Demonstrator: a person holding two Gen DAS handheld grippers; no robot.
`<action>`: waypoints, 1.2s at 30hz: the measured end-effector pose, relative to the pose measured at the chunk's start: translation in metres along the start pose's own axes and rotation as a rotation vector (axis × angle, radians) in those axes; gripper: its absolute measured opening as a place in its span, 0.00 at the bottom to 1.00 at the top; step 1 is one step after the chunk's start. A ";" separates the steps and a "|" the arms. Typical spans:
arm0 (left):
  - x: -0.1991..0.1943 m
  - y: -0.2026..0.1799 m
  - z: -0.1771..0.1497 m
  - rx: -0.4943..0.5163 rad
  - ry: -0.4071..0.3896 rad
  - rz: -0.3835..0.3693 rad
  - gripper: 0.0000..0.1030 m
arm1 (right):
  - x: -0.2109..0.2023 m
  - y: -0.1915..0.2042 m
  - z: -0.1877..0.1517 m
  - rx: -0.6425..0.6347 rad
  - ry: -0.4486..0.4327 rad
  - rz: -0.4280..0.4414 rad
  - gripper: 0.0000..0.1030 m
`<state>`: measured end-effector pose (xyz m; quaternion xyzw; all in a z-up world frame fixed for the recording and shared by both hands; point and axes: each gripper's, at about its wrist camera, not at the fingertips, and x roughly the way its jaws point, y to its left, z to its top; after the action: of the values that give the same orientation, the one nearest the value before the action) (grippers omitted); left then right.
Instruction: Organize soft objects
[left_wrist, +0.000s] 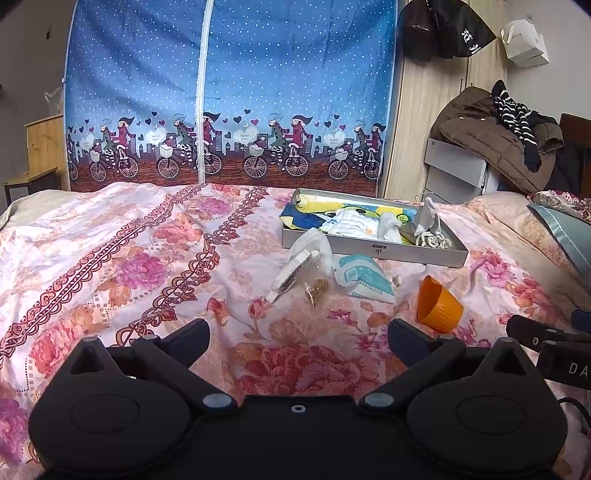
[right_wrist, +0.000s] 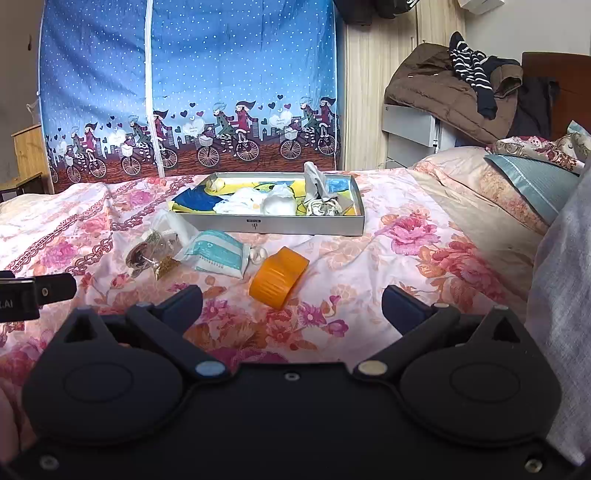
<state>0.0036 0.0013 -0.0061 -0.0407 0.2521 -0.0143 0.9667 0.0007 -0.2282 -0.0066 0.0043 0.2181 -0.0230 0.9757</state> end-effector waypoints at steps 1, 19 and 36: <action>0.000 0.000 0.000 0.000 0.002 0.000 0.99 | 0.000 0.000 0.000 0.000 0.002 0.000 1.00; 0.010 0.004 -0.001 -0.012 0.050 -0.009 0.99 | 0.006 0.005 0.002 0.005 0.056 -0.033 1.00; 0.045 0.003 -0.002 -0.071 0.129 -0.089 0.99 | 0.073 0.005 0.004 -0.119 0.148 0.012 1.00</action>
<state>0.0422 0.0019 -0.0299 -0.0850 0.3120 -0.0508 0.9449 0.0686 -0.2261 -0.0336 -0.0506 0.2905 -0.0036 0.9555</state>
